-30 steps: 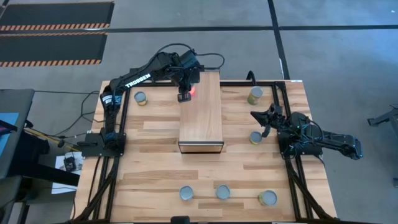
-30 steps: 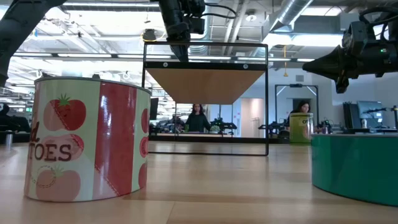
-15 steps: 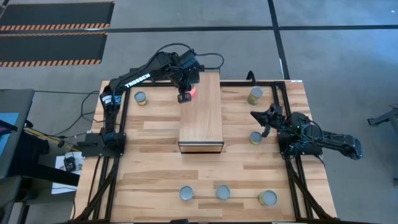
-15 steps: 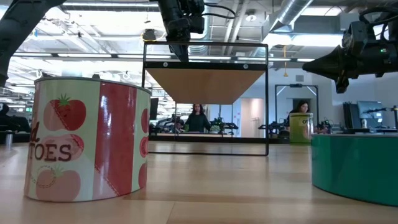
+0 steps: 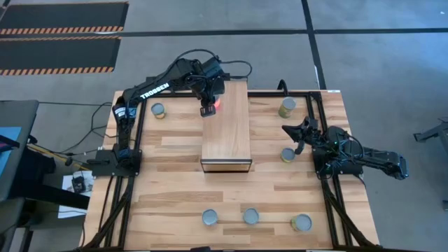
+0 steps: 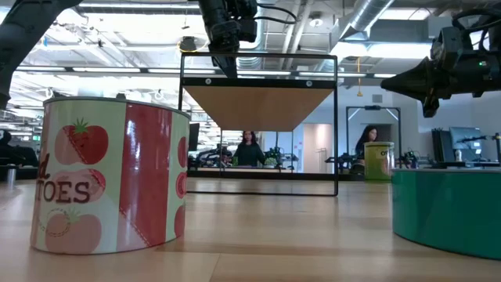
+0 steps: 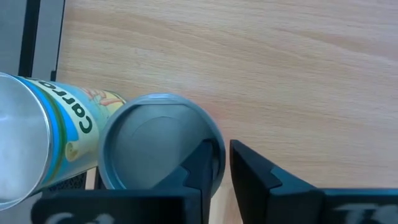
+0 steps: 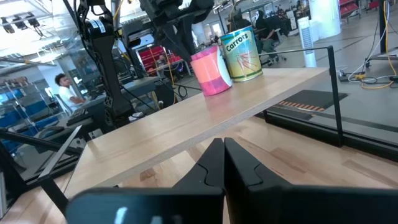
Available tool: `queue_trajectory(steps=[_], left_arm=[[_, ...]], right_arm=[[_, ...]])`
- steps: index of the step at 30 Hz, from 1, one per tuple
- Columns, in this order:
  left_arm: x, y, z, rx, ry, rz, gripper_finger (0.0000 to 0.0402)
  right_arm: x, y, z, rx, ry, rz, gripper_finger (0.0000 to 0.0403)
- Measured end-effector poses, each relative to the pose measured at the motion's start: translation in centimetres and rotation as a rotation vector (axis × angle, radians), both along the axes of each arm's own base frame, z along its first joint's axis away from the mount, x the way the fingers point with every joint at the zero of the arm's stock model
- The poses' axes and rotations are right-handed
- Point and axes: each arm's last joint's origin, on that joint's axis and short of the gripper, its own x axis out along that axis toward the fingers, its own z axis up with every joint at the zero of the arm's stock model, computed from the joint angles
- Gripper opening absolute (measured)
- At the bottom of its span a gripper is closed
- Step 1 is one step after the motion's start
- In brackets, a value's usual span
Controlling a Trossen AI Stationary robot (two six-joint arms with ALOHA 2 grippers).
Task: Pick and place cans onto a shelf
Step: Put the canned mixed fruits on the shelf, then put the canned diced tomatoes on the shelf
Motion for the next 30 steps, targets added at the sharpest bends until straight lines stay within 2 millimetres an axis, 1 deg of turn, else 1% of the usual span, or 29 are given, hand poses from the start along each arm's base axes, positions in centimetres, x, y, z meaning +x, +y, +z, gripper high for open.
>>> queue_trajectory(steps=[6, 19, 25, 30], left_arm=[[0.0, 0.0, 0.4, 0.007, -0.009, -0.002, 0.0061], [-0.1, 0.0, 0.7, 0.020, -0.018, 0.001, 0.0062], [-1.1, -0.4, 2.3, 0.028, -0.071, 0.029, 0.0062], [-1.4, -0.7, 3.8, 0.025, -0.173, 0.054, 0.0062]], right_arm=[[0.0, 0.0, 0.0, 0.000, 0.000, 0.000, 0.0013], [-0.1, 0.0, 0.3, -0.001, -0.006, -0.001, 0.0014], [-0.1, 0.0, 0.4, 0.001, -0.012, -0.019, 0.0020], [-0.1, -0.1, 0.5, 0.090, -0.056, -0.037, 0.0020]])
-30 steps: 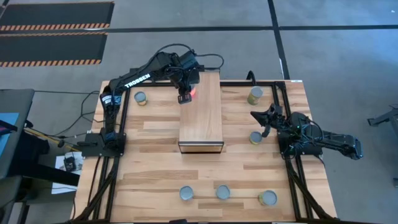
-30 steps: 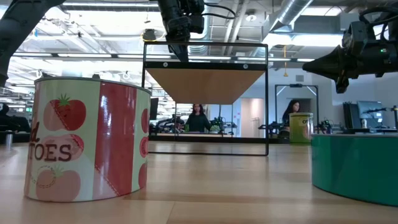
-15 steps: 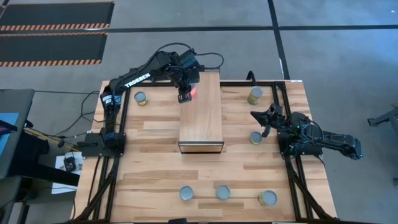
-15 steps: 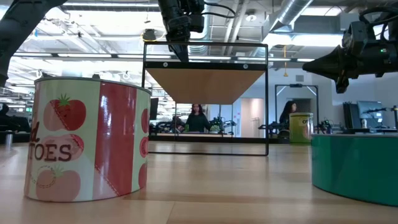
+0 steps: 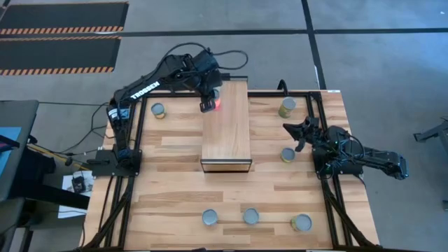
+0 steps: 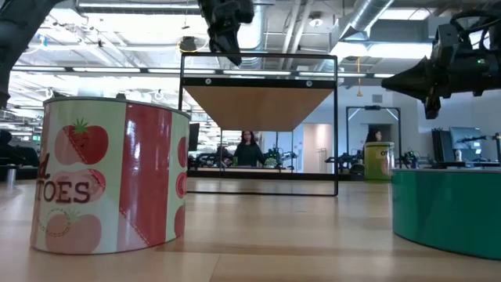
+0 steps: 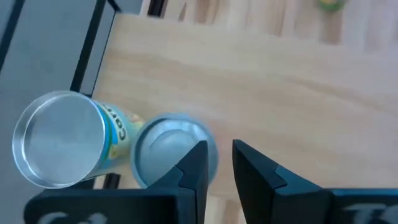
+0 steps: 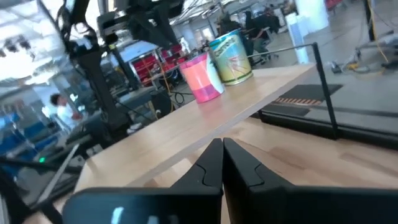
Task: Pick and place cans onto a shelf
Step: Put the canned diced tomatoes on the shelf
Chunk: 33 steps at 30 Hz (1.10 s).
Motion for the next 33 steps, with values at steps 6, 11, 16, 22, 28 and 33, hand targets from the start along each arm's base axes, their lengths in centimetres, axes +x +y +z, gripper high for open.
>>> queue_trajectory(steps=[6, 11, 16, 22, 28, 33], left_arm=[[-0.1, -0.1, 0.3, -0.021, -0.029, -0.002, 0.0062], [0.0, -0.4, 0.3, -0.048, -0.040, -0.015, 0.0062], [0.0, -0.9, 0.5, -0.085, -0.050, -0.022, 0.0057], [0.6, -3.2, 2.1, -0.069, -0.164, -0.109, 0.0009], [2.4, -5.7, 2.8, -0.062, -0.270, -0.167, 0.0002], [3.8, -7.4, 2.5, -0.080, -0.346, -0.178, 0.0000]], right_arm=[[0.0, 0.0, 0.0, 0.006, -0.004, 0.001, 0.0014], [0.0, 0.0, 0.1, 0.004, -0.003, 0.001, 0.0015], [0.0, 0.0, 0.1, 0.001, -0.002, 0.000, 0.0012], [0.0, 0.0, 0.1, -0.043, 0.018, -0.019, 0.0009], [-0.1, -0.1, 0.1, -0.065, 0.029, -0.043, 0.0009], [-0.1, 0.0, 0.1, -0.066, 0.028, -0.031, 0.0005]])
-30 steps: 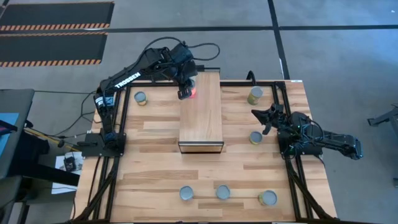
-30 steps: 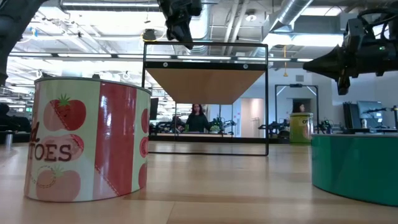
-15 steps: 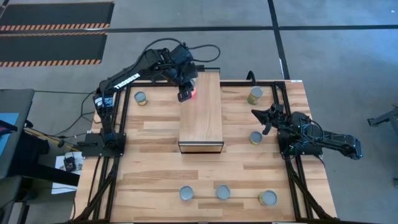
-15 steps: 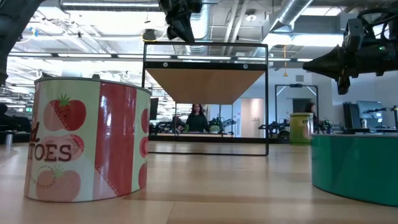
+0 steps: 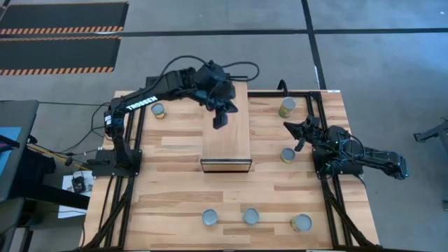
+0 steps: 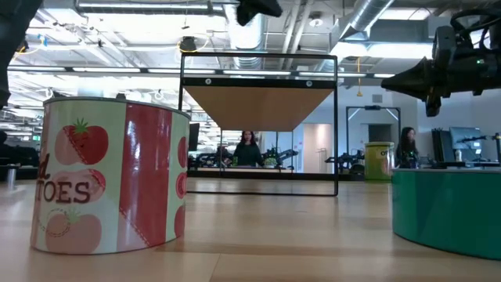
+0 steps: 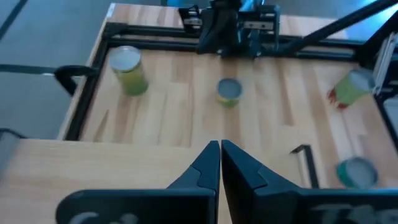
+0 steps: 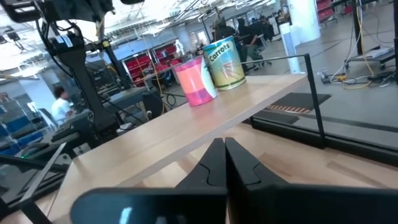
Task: Pick and place cans onto a shelf
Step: Put the canned diced tomatoes on the shelf
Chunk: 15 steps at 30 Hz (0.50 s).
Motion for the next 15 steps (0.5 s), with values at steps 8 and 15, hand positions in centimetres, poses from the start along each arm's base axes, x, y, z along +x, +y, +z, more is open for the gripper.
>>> queue_trajectory(steps=[8, 15], left_arm=[[2.1, -3.3, -3.0, -0.055, -0.081, -0.033, 0.0000], [1.4, -6.2, -3.6, -0.064, -0.242, -0.005, 0.0000]], right_arm=[[-0.1, 0.1, 0.6, -0.020, 0.018, 0.030, 0.0004], [-0.5, 0.3, 2.1, -0.049, 0.086, 0.053, 0.0004]])
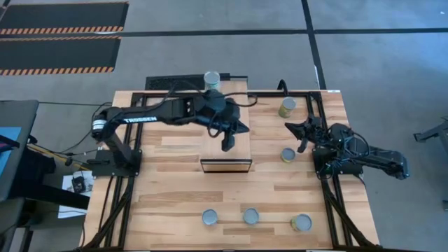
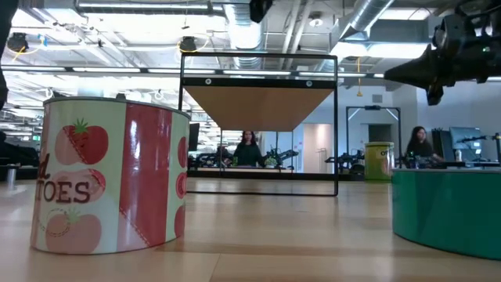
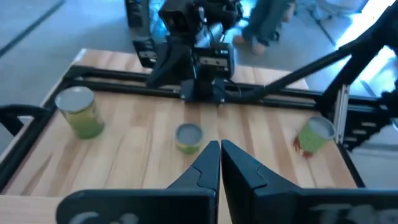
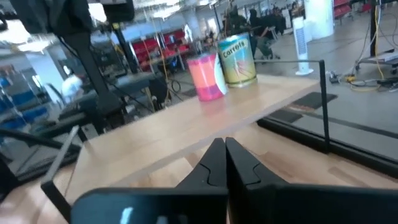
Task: Pick and place cans onto a shelf
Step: Put the canned diced tomatoes on the shelf
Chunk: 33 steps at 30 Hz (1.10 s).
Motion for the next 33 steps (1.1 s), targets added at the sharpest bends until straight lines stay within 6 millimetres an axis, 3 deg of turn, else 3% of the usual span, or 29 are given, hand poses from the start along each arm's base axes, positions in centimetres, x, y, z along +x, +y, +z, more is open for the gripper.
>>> queue_trajectory(steps=[6, 13, 18, 23, 28, 33], left_arm=[[-3.8, -1.4, 0.6, 0.002, -0.060, 0.128, 0.0000], [-10.1, -0.8, -1.6, -0.019, 0.022, 0.330, 0.0000], [-15.3, 1.5, -4.6, -0.051, 0.173, 0.508, 0.0000], [-19.6, 4.4, -6.4, -0.054, 0.331, 0.650, 0.0000], [-22.3, 7.3, -7.7, -0.022, 0.559, 0.748, 0.0000], [-23.5, 10.4, -9.7, -0.020, 0.767, 0.767, 0.0003]], right_arm=[[-0.1, 0.1, 1.0, 0.013, 0.058, 0.030, 0.0004], [0.5, 0.0, 1.6, -0.011, 0.136, 0.042, 0.0004], [1.3, -0.2, 1.8, 0.007, 0.197, 0.045, 0.0003], [2.0, -0.4, 2.3, 0.022, 0.190, 0.042, 0.0005], [2.4, -0.6, 3.0, 0.040, 0.106, 0.015, 0.0003], [2.4, -0.8, 3.3, 0.059, 0.068, -0.035, 0.0005]])
